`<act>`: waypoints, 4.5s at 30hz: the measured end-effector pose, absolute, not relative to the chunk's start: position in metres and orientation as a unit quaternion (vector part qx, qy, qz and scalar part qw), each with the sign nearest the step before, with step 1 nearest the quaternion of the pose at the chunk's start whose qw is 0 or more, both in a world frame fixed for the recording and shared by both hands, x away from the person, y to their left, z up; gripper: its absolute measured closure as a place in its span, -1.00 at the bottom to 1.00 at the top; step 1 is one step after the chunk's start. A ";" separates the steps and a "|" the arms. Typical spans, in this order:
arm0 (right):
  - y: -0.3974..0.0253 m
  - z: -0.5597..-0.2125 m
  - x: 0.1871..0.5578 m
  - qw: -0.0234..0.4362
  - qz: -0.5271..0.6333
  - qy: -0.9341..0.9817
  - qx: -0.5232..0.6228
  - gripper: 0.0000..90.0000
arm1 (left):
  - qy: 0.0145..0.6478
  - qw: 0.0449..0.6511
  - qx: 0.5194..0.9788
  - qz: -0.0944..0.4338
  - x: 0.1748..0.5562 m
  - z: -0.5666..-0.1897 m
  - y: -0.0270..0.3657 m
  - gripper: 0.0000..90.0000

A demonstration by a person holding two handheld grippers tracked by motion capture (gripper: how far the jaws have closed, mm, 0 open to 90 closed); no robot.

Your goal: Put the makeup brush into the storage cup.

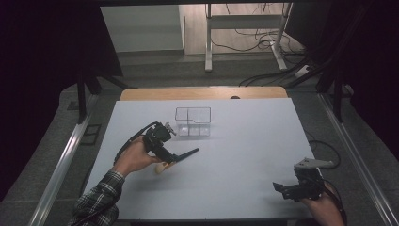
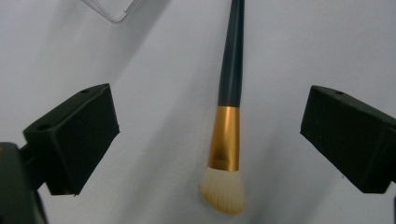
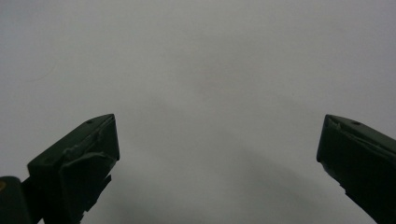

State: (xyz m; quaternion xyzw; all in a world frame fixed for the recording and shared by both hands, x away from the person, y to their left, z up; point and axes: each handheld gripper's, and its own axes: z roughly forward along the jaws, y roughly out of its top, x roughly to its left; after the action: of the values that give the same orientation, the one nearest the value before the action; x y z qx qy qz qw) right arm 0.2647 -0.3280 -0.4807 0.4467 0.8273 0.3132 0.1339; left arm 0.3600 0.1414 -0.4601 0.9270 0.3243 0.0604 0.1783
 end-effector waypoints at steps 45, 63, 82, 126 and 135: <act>-0.325 -0.483 0.264 0.129 0.301 0.836 0.440 -1.00 | 0.303 0.133 0.943 0.019 0.362 -0.510 0.130 -0.12; -0.325 -0.483 0.263 0.130 0.297 0.837 0.441 -1.00 | 0.305 0.148 0.941 0.018 0.355 -0.507 0.132 0.61; -0.325 -0.483 0.263 0.130 0.297 0.837 0.441 -1.00 | 0.311 0.184 0.932 0.019 0.352 -0.498 0.134 0.61; -0.325 -0.475 0.263 0.151 0.317 0.831 0.431 -1.00 | 0.315 0.304 0.896 0.070 0.323 -0.467 0.150 0.61; -0.326 -0.470 0.264 0.155 0.334 0.820 0.437 -1.00 | 0.315 0.314 0.893 0.072 0.312 -0.463 0.155 0.61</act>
State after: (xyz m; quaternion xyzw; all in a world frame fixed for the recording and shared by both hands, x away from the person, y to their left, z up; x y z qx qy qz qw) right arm 0.2639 -0.3264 -0.4702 0.4370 0.8204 0.3344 0.1552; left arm 0.3117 0.1546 -0.4631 0.8928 0.3152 0.0718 0.3138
